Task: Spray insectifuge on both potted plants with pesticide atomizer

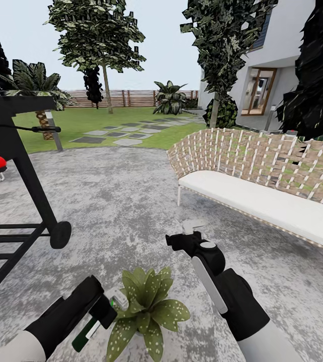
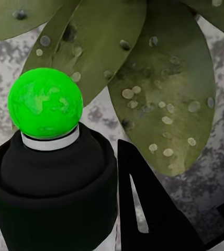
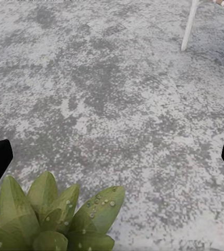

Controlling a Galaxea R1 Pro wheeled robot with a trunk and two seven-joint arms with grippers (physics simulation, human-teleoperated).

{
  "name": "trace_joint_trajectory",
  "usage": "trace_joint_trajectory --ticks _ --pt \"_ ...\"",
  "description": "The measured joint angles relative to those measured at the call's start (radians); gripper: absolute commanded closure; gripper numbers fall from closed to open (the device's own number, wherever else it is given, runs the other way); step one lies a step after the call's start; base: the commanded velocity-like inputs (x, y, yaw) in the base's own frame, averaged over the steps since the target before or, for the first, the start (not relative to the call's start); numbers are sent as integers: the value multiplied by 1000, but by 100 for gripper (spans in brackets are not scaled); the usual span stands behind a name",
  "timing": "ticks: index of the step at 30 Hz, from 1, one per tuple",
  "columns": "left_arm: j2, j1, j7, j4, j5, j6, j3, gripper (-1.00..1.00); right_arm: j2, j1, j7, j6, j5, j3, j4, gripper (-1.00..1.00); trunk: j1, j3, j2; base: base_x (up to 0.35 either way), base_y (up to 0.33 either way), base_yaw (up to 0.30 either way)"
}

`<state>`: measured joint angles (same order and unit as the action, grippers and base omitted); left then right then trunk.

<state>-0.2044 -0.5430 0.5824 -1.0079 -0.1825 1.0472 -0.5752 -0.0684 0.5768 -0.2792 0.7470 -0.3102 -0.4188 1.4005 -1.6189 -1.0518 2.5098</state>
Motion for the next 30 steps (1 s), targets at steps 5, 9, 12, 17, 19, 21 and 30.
trace_joint_trajectory --ticks 5,9,12,17,19,21,30 --pt "-1 -26 1 -2 1 0 1 100 -1 0 0 0 0 1 0 -100 0 0 0 0 0 0" --pt "-28 -28 4 -1 1 -1 9 100 -1 0 0 0 -1 1 -3 -100 0 0 0 0 0 0" --pt "-60 -28 3 -5 -1 -2 9 100 -1 0 1 0 -1 1 -4 -100 0 0 0 0 0 0" --pt "-125 -28 13 -10 5 0 38 100 -1 0 3 1 -1 3 -4 -100 0 0 0 0 0 0" --pt "-153 -28 21 -13 3 -9 58 100 -1 0 6 2 -1 2 -1 -100 0 0 0 0 0 0" --pt "-168 -28 71 1 5 -47 75 100 1 0 8 2 -1 2 1 -100 0 0 0 0 0 0" --pt "-180 -28 116 99 3 -169 75 100 3 0 7 10 -1 6 6 -100 0 0 0 62 115 -94"
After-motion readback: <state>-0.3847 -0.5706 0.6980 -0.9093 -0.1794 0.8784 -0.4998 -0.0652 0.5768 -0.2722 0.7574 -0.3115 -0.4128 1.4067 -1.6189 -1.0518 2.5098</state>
